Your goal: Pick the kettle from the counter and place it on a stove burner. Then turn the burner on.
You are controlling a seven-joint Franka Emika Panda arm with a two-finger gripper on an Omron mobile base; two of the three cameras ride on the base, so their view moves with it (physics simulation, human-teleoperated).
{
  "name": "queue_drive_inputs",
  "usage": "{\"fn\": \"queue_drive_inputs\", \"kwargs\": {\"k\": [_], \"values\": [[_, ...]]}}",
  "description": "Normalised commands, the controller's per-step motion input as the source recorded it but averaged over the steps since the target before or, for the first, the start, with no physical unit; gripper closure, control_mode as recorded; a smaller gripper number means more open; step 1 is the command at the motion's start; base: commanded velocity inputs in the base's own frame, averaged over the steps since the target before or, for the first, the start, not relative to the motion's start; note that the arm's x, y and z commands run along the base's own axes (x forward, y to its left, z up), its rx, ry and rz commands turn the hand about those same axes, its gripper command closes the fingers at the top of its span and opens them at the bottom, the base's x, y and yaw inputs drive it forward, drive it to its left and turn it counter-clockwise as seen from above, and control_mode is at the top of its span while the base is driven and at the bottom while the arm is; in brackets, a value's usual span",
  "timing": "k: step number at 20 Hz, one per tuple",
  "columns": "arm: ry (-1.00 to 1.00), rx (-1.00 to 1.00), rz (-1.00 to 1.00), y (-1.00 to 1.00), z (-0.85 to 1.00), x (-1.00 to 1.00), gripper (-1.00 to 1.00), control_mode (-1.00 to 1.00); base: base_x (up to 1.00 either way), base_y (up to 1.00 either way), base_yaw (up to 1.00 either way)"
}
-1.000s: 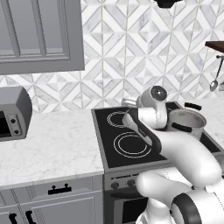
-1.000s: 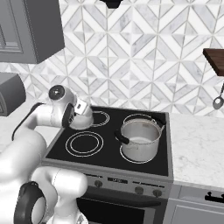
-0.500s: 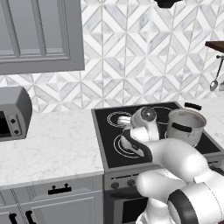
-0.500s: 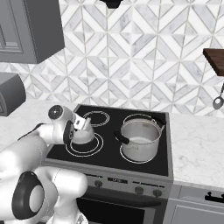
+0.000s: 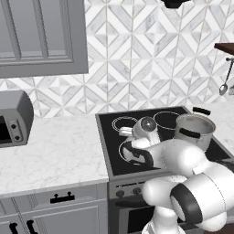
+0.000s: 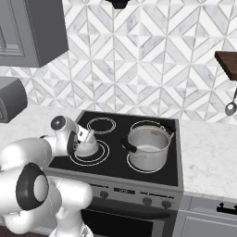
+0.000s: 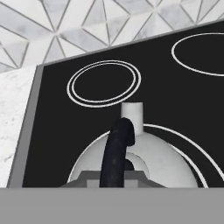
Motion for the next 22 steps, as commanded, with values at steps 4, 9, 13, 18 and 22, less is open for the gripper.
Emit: {"fn": "queue_drive_inputs", "kwargs": {"k": [4,9,13,18,22], "values": [[0.00,0.00,0.02,-0.12,-0.25,0.05,1.00,-1.00,0.00,0.00,0.00],[0.00,0.00,0.02,-0.12,-0.05,0.09,1.00,-1.00,0.00,0.00,0.00],[0.00,-0.05,0.00,0.00,-0.50,0.00,1.00,-1.00,0.00,0.00,0.00],[0.00,-0.04,0.00,0.00,-0.44,0.00,1.00,-1.00,0.00,0.00,0.00],[0.00,0.00,0.00,0.00,-0.02,0.00,-1.00,-1.00,0.00,0.00,0.00]]}}
